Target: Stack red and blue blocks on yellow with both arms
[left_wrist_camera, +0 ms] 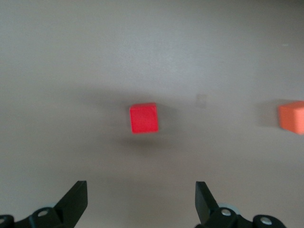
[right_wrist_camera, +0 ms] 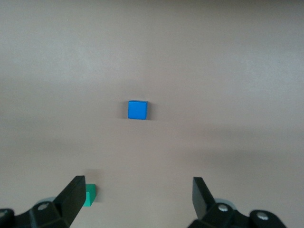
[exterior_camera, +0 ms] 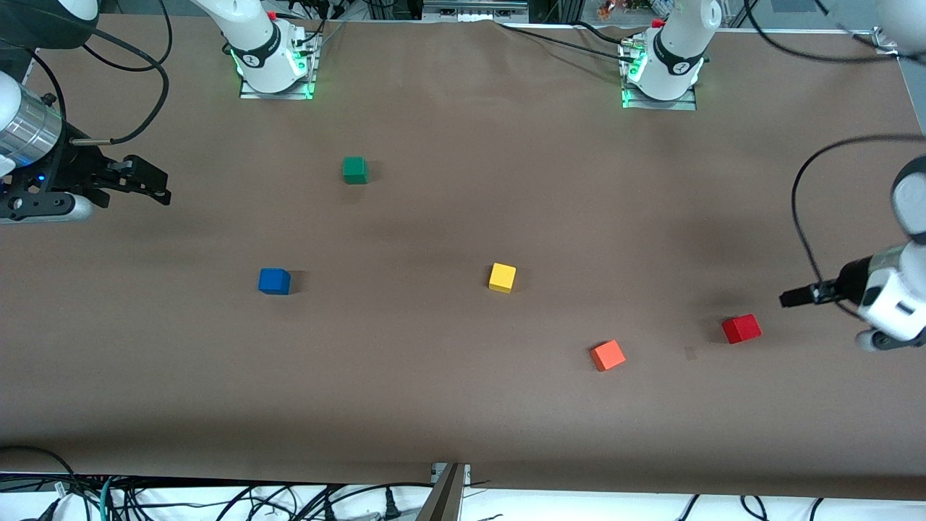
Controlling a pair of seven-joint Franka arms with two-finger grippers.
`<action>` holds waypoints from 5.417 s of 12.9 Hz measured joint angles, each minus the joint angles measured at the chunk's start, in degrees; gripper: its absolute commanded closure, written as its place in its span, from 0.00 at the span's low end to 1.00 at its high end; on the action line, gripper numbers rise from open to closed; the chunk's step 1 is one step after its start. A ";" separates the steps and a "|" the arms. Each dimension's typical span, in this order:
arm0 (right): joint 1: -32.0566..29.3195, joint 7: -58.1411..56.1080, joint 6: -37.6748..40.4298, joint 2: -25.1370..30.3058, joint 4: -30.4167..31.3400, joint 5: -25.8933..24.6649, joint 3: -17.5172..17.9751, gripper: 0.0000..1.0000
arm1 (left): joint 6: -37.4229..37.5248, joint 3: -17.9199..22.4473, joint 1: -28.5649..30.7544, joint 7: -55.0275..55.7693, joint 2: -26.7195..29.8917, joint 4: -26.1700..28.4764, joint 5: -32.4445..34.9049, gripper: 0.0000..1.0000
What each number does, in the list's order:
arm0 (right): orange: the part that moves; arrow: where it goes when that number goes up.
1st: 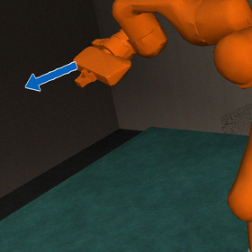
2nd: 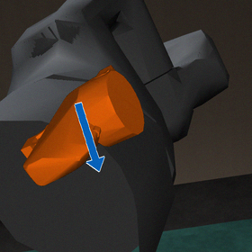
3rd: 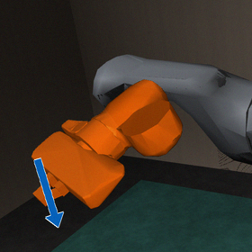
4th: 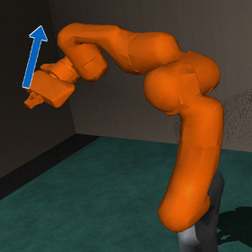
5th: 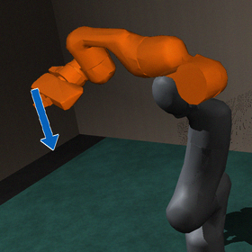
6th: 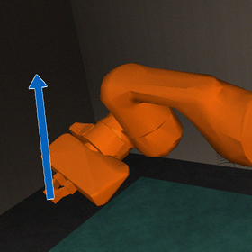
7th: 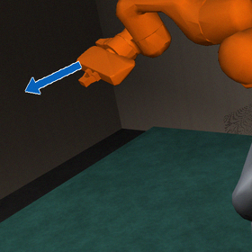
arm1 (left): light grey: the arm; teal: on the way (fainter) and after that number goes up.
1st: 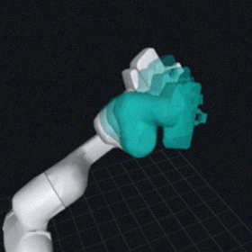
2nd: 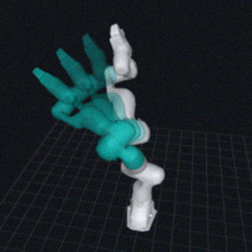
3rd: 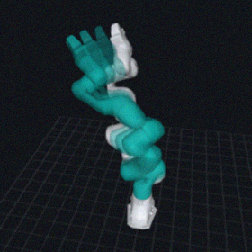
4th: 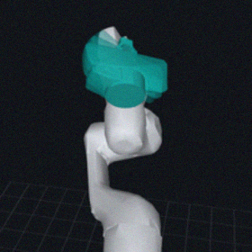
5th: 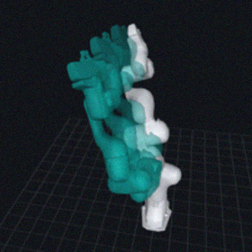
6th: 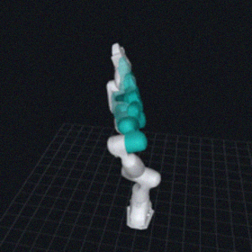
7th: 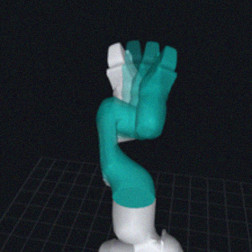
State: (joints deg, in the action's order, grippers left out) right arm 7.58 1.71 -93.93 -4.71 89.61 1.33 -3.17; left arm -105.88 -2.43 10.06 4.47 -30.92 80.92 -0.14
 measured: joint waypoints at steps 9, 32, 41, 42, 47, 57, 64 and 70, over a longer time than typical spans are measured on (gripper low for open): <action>0.00 0.00 0.01 0.00 -0.01 0.00 -0.03 0.01 | -23.38 -0.10 0.12 3.24 -8.90 9.47 0.00 0.00; 0.10 -0.40 -0.70 -9.58 0.15 -3.68 0.15 0.01 | -12.69 -3.95 -28.15 6.71 -4.06 1.92 -0.02 1.00; 2.16 1.39 -20.30 -26.18 3.68 1.16 0.76 0.01 | -13.64 -2.99 -40.19 7.37 -10.94 -0.40 2.28 1.00; 2.71 2.49 -22.48 -27.23 4.39 1.24 0.80 0.01 | -14.11 -2.98 -40.30 7.37 -11.32 -0.42 3.21 1.00; 3.28 3.10 -33.10 -30.14 10.63 1.55 0.80 0.11 | -17.73 -2.96 -41.22 7.34 -13.23 -0.48 3.89 1.00; 3.26 3.20 -30.24 -27.35 12.06 3.56 0.78 0.70 | -17.90 -2.54 -41.71 10.90 -13.78 -1.06 3.90 0.99; 5.80 6.48 -15.66 -25.75 -2.39 5.64 0.94 0.70 | -17.55 -2.56 -41.70 12.84 -13.85 -1.02 3.90 0.96; 10.12 16.04 -14.55 -27.13 -4.61 7.30 1.00 0.69 | -17.45 -2.56 -41.60 13.26 -13.77 -1.45 3.63 0.00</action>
State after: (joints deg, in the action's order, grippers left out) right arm 17.70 17.75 -108.48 -31.84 85.00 8.63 -2.18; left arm -123.34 -4.99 -31.54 17.73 -44.69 79.47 3.48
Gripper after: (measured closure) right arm 0.449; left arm 0.216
